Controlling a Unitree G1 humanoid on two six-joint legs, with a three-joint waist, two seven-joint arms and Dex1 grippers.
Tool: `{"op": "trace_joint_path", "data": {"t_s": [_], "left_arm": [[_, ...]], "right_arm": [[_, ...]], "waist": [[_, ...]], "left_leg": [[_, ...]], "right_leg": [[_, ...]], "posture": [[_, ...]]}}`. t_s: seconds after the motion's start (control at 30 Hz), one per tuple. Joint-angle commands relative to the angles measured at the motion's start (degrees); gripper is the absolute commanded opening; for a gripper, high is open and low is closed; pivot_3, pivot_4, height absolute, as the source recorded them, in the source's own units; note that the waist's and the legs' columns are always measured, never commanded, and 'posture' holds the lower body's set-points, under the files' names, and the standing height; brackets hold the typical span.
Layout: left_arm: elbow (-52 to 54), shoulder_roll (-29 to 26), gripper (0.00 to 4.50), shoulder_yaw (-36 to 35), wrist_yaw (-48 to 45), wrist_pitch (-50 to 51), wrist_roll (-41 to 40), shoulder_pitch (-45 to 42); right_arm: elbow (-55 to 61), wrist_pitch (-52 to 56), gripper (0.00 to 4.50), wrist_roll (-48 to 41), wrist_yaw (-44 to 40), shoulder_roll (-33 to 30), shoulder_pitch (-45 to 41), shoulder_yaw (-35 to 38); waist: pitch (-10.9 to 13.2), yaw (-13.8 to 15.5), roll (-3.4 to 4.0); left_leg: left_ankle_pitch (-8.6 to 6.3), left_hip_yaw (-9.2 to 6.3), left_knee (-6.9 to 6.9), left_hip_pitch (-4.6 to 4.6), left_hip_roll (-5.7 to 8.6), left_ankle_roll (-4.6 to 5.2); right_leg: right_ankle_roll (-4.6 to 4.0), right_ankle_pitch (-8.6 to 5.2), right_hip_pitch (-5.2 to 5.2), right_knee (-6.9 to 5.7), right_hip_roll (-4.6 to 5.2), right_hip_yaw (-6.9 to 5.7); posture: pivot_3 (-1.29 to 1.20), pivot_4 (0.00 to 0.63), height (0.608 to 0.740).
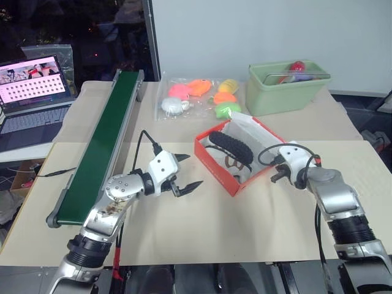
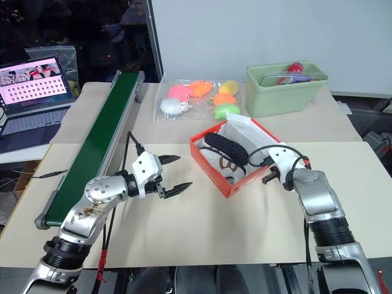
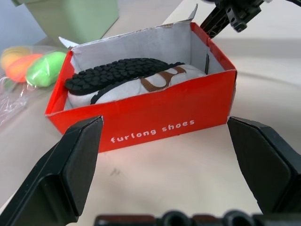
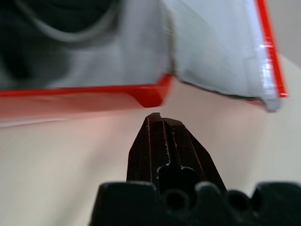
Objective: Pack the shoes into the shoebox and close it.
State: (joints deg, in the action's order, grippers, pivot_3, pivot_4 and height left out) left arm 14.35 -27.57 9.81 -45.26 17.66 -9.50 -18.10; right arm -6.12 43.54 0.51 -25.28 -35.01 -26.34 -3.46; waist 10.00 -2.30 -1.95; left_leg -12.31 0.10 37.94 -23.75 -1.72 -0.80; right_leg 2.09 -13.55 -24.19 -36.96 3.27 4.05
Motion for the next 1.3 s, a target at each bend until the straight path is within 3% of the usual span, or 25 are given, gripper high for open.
{"op": "trace_joint_path", "data": {"t_s": [0.03, 0.33, 0.57, 0.8, 1.0, 1.3], "left_arm": [[2.6, -0.3, 4.50, -1.1, 0.2, 0.3, -1.1, -0.7], [2.4, -0.8, 4.50, -1.2, -0.1, 0.5, -1.3, -1.2], [1.8, -0.9, 4.50, -1.0, -0.7, 0.4, -1.4, -2.1], [0.9, -0.8, 4.50, -0.6, -1.0, 0.1, -1.4, -2.9], [0.5, -1.0, 4.50, -0.8, -1.5, 0.1, -1.7, -3.9], [0.0, -2.0, 4.50, -1.3, -2.2, 0.0, -2.0, -4.7]], "right_arm": [[-1.8, -5.0, 0.04, 0.6, 3.8, 1.7, -1.3, 2.9], [6.0, -4.2, 0.04, -8.3, 0.2, 8.9, -0.5, 6.8], [17.6, 4.3, 0.04, -19.2, -6.0, 9.5, 3.6, 9.1], [12.9, 1.2, 0.04, -16.3, -0.6, 9.4, 3.6, 10.8], [6.7, -4.2, 0.04, -13.2, 9.7, 14.7, 2.4, 13.8], [5.8, -3.0, 0.04, -12.4, 11.3, 18.1, 4.9, 10.8]], "waist": [[0.0, -0.1, 0.00], [0.0, -0.6, 0.01], [0.0, 0.0, 0.01], [0.0, 0.0, 0.01], [0.0, -0.2, 0.01], [0.0, -0.2, 0.01]], "left_leg": [[0.00, 0.00, 0.00, 0.00, 0.00, 0.00], [0.00, 0.00, 0.00, 0.01, -0.04, 0.00], [0.00, -0.04, 0.00, 0.00, -0.04, 0.00], [0.00, -0.04, 0.00, 0.01, -0.02, 0.00], [0.00, -0.02, 0.00, 0.01, -0.02, 0.00], [0.00, -0.03, 0.00, -0.01, -0.02, 0.00]], "right_leg": [[0.00, 0.00, -0.01, -0.01, 0.00, 0.00], [-0.01, 0.01, -0.02, -0.04, -0.02, 0.02], [0.00, 0.00, 0.01, -0.03, -0.02, -0.02], [0.00, 0.00, 0.01, -0.04, -0.02, -0.03], [-0.01, 0.01, -0.01, -0.06, -0.02, -0.01], [-0.01, 0.00, -0.01, -0.06, -0.01, -0.01]], "posture": [[0.00, 0.150, 0.729], [0.00, 0.150, 0.729], [0.00, 0.150, 0.729], [0.00, 0.150, 0.729], [0.00, 0.150, 0.729], [0.00, 0.150, 0.729]]}}
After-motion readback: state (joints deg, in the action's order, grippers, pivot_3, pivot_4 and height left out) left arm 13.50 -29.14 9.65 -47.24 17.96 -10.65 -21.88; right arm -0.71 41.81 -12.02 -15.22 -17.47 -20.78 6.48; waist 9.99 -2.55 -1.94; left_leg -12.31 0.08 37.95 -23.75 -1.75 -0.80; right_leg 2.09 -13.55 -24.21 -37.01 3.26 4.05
